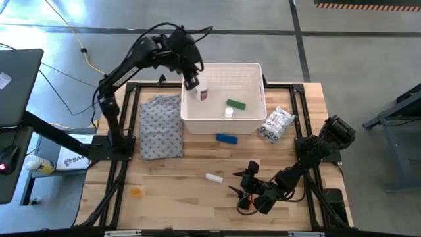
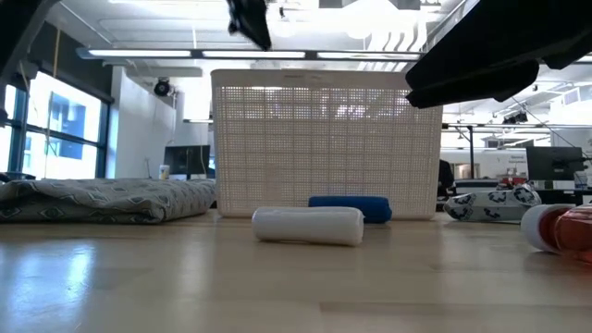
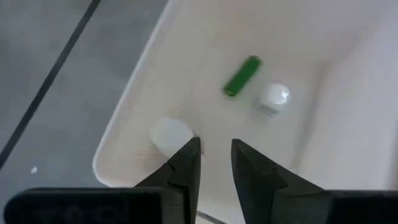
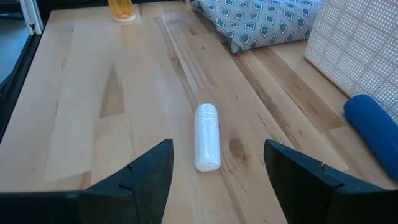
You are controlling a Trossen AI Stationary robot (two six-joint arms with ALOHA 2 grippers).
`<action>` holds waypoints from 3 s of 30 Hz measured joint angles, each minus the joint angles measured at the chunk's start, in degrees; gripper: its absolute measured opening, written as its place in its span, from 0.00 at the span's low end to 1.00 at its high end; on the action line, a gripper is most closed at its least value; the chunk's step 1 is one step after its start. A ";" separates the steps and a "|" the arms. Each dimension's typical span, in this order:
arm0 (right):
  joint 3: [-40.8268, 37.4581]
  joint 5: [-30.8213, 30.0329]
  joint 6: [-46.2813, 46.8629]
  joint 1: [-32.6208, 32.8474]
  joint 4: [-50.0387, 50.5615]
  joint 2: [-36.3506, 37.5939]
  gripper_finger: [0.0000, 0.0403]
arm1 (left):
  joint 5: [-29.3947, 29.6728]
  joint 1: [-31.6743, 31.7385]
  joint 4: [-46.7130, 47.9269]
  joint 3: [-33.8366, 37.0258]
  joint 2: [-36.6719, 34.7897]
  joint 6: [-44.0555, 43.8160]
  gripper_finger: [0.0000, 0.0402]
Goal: Pick & place medical supplies in basket/bin
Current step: Put the white rolled gauze into the white bin
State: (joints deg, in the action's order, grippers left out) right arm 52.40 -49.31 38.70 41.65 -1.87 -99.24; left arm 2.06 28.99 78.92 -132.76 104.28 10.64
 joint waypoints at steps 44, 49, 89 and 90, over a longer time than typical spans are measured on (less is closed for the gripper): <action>0.02 6.99 -0.73 -3.94 -8.58 -0.27 0.60 | 11.99 -48.54 -74.27 89.67 -56.05 -19.46 0.31; 0.02 10.93 -2.01 -7.98 -8.85 -0.38 0.59 | 12.00 -48.52 -82.91 98.66 -58.30 -19.40 0.31; 10.08 12.70 -4.43 -12.46 -3.42 -15.96 0.53 | 7.35 -49.26 -99.68 112.42 -56.73 -21.18 0.31; 10.08 12.67 -5.01 -12.46 -3.30 -15.96 0.53 | 7.36 -49.26 -99.68 112.42 -56.73 -21.00 0.31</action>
State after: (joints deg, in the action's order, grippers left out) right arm 62.48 -36.64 33.69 29.19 -5.17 -115.20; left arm 9.43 -20.27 -20.75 -20.34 47.55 -10.36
